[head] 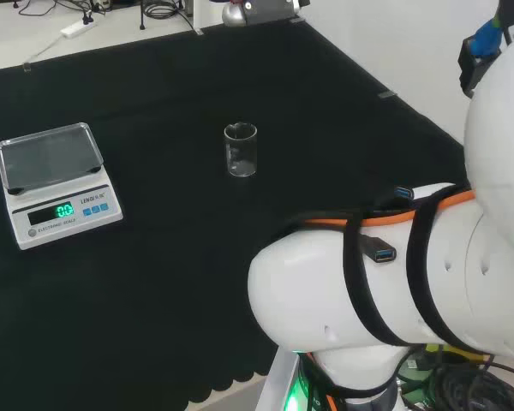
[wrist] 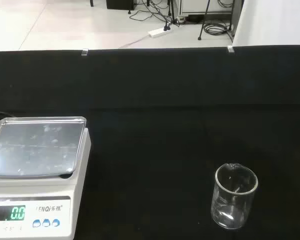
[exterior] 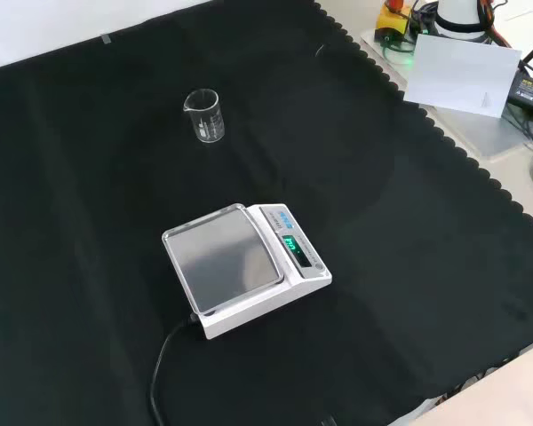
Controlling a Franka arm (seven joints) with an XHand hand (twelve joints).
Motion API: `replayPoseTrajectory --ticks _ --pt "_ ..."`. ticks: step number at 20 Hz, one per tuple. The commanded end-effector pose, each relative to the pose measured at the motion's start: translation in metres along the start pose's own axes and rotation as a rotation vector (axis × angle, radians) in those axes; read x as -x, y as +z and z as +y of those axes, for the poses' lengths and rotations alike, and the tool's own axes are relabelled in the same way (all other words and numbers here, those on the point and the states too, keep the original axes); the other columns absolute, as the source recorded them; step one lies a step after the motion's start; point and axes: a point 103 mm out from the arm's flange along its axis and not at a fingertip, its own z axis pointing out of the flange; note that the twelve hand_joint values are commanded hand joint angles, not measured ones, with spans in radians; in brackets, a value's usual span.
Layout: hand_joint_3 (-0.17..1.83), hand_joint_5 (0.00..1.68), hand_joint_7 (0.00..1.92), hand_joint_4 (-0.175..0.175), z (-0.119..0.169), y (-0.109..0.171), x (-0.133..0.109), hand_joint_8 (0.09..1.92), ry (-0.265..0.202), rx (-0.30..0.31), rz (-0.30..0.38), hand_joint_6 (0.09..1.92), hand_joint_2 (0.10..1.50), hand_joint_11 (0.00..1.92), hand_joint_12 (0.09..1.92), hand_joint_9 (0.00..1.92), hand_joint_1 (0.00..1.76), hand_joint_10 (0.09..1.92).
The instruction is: Pick up the beaker.
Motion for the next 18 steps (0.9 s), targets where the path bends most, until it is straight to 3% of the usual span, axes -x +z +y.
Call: replayPoseTrajectory --ticks 1,5,10,18 --pt "0.40 0.32 0.43 -0.064 -0.072 -0.047 0.060 0.72 0.081 0.071 0.009 0.16 0.62 0.34 1.42 0.50 0.71 0.90" --pt "0.41 0.39 0.51 -0.079 -0.075 -0.047 0.075 0.80 0.096 0.075 0.021 0.20 0.64 0.42 1.40 0.58 0.71 0.87" --pt "0.42 0.39 0.51 -0.080 -0.058 -0.036 0.082 0.81 0.113 0.062 0.026 0.20 0.64 0.43 1.40 0.59 0.71 0.87" --pt "0.42 0.37 0.45 -0.074 0.002 0.024 0.090 0.80 0.118 -0.038 0.008 0.20 0.63 0.43 1.40 0.59 0.71 0.87"
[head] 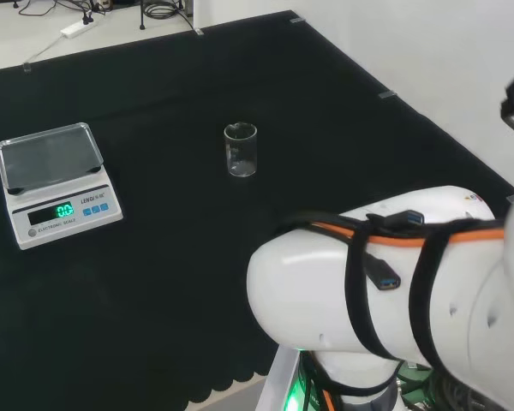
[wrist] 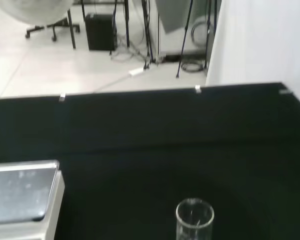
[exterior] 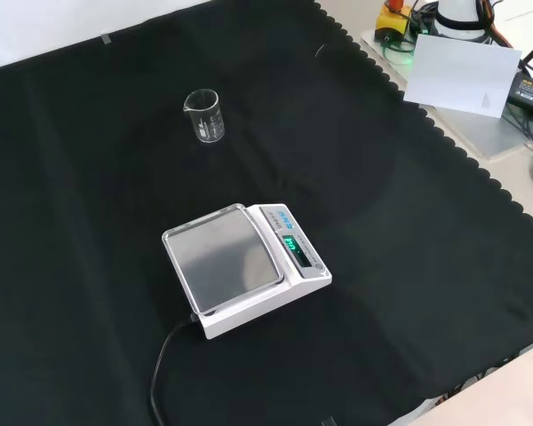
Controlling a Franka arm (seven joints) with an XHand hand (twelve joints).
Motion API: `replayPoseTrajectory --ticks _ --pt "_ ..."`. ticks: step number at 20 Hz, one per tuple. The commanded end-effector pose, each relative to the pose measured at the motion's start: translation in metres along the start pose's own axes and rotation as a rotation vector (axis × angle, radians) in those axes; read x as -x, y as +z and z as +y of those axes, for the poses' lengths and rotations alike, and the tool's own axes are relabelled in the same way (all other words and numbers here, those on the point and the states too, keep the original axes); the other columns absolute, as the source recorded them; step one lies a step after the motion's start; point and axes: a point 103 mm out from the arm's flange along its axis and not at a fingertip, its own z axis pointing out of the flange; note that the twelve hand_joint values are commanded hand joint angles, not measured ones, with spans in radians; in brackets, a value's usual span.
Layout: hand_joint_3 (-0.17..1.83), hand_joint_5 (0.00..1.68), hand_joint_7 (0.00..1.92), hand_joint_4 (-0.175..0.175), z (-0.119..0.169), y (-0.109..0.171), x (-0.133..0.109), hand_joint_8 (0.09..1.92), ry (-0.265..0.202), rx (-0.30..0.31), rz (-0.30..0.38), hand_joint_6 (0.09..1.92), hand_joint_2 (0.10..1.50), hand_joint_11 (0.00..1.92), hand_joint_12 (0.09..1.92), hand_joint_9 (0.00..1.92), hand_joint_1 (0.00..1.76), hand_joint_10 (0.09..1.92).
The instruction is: Pick up the beaker.
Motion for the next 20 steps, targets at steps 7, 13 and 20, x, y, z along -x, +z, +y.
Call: replayPoseTrajectory --ticks 7,13,20 --pt "0.42 0.34 0.41 -0.068 0.080 0.144 0.034 0.79 0.046 -0.244 -0.020 0.19 0.62 0.42 1.40 0.58 0.70 0.87" --pt "0.42 0.32 0.40 -0.067 0.105 0.169 0.046 0.80 0.054 -0.268 -0.011 0.18 0.62 0.42 1.40 0.58 0.70 0.87" --pt "0.42 0.32 0.40 -0.066 0.141 0.193 0.048 0.80 0.031 -0.292 -0.040 0.18 0.61 0.42 1.40 0.58 0.70 0.87"
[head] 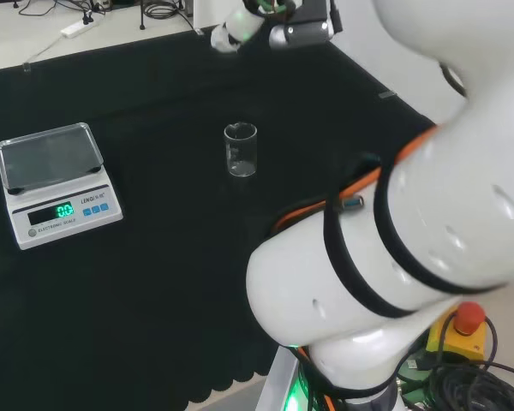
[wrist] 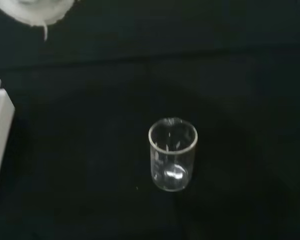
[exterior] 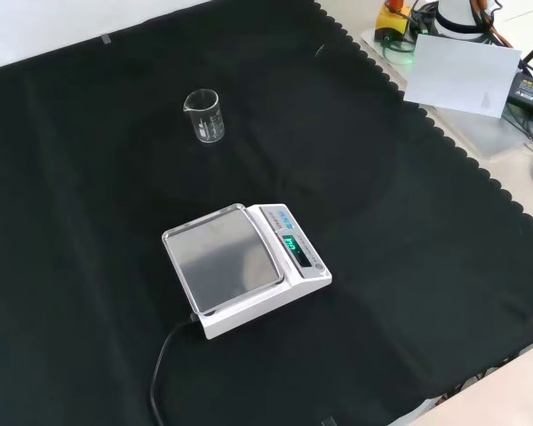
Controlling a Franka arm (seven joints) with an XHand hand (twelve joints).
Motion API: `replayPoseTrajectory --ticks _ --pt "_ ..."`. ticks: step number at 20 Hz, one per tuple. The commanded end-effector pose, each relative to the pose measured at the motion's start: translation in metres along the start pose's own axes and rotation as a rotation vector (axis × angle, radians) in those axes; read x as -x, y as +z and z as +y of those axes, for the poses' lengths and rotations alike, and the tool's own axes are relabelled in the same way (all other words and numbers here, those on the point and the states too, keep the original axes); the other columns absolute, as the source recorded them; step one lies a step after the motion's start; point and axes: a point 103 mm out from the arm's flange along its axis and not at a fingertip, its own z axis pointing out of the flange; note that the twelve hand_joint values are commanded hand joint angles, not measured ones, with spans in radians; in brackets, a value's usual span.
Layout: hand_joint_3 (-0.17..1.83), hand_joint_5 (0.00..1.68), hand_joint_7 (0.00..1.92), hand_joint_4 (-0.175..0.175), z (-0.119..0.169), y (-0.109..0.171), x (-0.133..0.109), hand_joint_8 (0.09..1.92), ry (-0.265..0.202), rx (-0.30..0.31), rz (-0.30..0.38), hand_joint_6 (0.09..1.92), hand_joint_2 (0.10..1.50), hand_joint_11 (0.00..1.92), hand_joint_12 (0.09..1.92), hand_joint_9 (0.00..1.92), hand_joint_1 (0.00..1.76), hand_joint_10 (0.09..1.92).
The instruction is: Pick up the beaker.
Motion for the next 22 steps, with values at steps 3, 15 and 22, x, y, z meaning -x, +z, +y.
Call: replayPoseTrajectory --ticks 3,15,22 --pt "0.42 0.32 0.39 -0.065 0.070 0.042 0.014 0.80 -0.007 -0.036 -0.005 0.17 0.61 0.42 1.40 0.58 0.70 0.87" --pt "0.42 0.28 0.32 -0.063 0.110 0.089 0.000 0.78 -0.026 -0.131 -0.032 0.15 0.60 0.42 1.40 0.57 0.70 0.87" --pt "0.42 0.26 0.22 -0.062 0.129 0.120 0.000 0.79 -0.026 -0.173 -0.034 0.13 0.59 0.39 1.41 0.53 0.69 0.89"
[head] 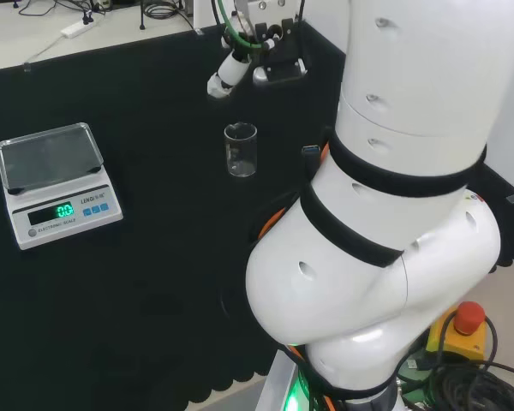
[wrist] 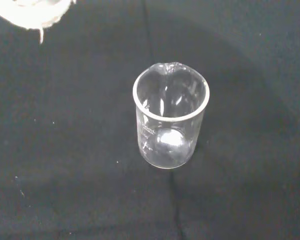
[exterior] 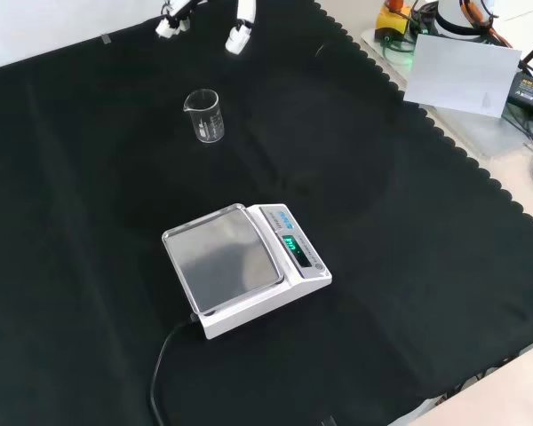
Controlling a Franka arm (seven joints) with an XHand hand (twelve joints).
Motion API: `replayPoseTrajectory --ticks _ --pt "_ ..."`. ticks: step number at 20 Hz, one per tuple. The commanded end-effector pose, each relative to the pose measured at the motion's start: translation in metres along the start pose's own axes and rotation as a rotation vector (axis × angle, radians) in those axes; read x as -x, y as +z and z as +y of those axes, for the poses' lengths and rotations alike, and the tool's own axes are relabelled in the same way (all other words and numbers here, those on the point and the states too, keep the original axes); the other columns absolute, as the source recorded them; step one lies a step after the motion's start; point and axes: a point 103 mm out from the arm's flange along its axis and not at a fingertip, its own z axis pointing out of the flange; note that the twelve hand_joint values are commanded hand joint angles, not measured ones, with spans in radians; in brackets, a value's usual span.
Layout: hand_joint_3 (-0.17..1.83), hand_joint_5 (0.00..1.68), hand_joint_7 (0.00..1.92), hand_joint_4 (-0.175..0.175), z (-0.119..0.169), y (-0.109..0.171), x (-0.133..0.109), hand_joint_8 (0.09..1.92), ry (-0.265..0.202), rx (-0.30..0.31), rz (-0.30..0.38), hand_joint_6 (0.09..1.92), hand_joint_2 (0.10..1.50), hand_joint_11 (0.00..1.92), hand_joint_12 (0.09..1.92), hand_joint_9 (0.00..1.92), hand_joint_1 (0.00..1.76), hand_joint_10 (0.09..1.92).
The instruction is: Pick up the beaker.
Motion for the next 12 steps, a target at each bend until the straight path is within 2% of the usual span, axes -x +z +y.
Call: replayPoseTrajectory --ticks 1,12 --pt "0.42 0.25 0.22 -0.062 0.025 0.021 -0.003 0.79 -0.007 -0.024 0.004 0.12 0.59 0.39 1.41 0.53 0.69 0.89" --pt "0.41 0.18 0.14 -0.052 0.053 0.073 -0.014 0.77 -0.041 -0.106 -0.016 0.09 0.58 0.38 1.42 0.51 0.70 0.89"
